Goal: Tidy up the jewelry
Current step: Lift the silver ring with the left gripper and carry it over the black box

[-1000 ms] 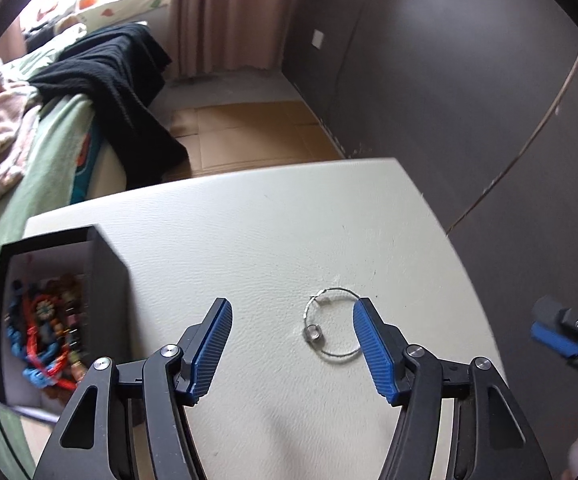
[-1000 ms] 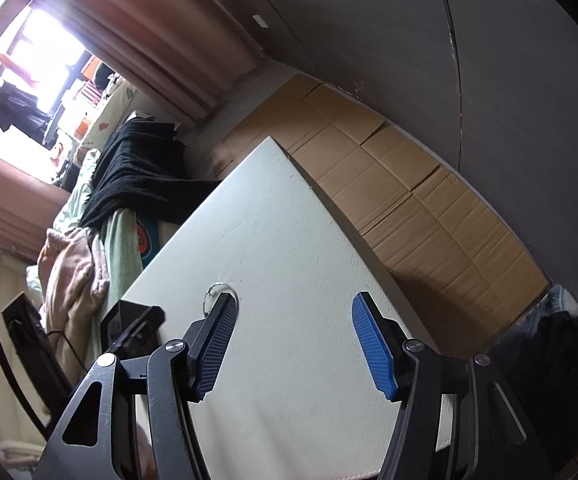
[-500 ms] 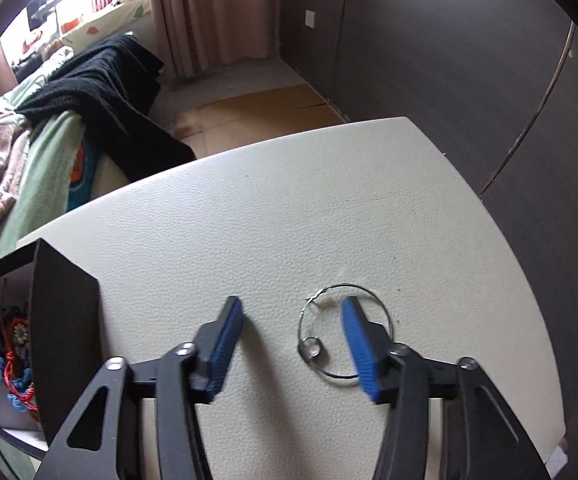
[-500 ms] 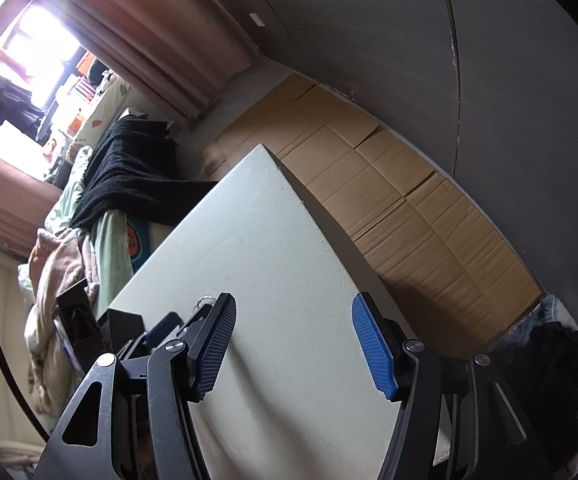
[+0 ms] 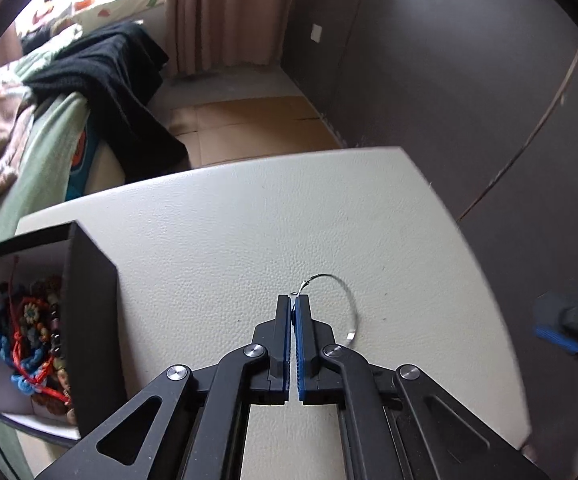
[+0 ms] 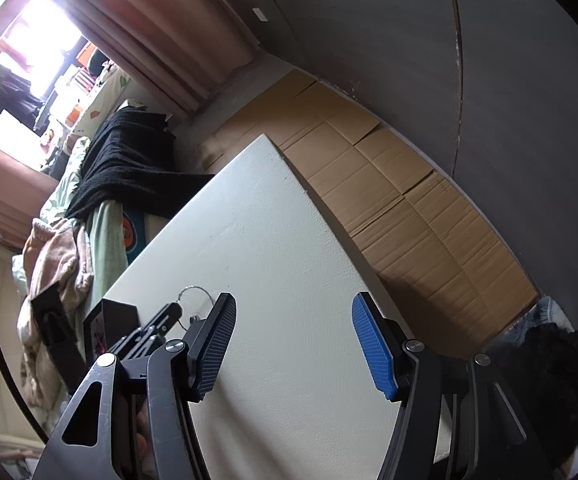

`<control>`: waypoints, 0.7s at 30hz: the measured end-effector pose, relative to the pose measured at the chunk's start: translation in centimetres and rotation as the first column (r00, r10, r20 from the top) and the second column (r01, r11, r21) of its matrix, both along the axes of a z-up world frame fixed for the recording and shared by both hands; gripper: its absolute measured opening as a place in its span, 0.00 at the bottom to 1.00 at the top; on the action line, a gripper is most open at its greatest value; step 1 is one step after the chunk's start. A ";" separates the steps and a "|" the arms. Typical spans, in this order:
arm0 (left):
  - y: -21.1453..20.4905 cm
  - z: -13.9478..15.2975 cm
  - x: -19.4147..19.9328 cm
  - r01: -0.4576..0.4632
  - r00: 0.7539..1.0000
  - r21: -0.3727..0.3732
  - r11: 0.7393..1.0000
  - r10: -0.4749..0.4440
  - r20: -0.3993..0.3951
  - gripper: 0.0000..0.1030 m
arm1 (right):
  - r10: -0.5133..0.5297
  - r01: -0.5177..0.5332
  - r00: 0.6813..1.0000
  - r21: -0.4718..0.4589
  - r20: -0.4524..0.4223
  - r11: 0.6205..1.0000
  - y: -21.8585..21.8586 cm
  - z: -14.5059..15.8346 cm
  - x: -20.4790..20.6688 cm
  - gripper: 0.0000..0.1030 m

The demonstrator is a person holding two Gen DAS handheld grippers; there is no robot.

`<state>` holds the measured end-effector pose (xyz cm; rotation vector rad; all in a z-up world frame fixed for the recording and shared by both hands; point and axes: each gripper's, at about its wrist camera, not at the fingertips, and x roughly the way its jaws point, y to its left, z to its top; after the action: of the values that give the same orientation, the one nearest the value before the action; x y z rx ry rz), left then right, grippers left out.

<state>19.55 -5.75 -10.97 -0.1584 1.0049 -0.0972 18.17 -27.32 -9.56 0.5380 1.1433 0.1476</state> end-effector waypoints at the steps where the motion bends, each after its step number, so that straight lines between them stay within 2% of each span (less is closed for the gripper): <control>1: 0.5 0.5 -0.2 -0.011 1.000 -0.011 1.000 0.011 0.010 0.01 | 0.008 -0.008 1.000 0.007 -0.001 1.000 0.3 -0.1 0.1 0.59; 4: 2.1 1.4 -0.6 -0.035 0.999 -0.078 0.996 0.037 0.020 0.01 | 0.038 -0.038 0.999 0.012 -0.006 0.999 1.5 -0.5 0.3 0.59; 16: 6.6 4.6 -2.1 -0.091 0.991 -0.172 0.981 0.107 0.086 0.01 | 0.170 -0.170 0.985 0.021 0.004 0.985 7.4 -1.8 1.5 0.58; 21: 9.2 5.5 -3.0 -0.125 0.983 -0.217 0.968 0.150 0.104 0.01 | 0.234 -0.234 0.972 0.013 0.000 0.972 10.4 -2.5 2.3 0.42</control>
<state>16.57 3.40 -5.42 -0.4104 0.8595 -0.0843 20.50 -16.88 -12.09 0.4133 1.2056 0.3586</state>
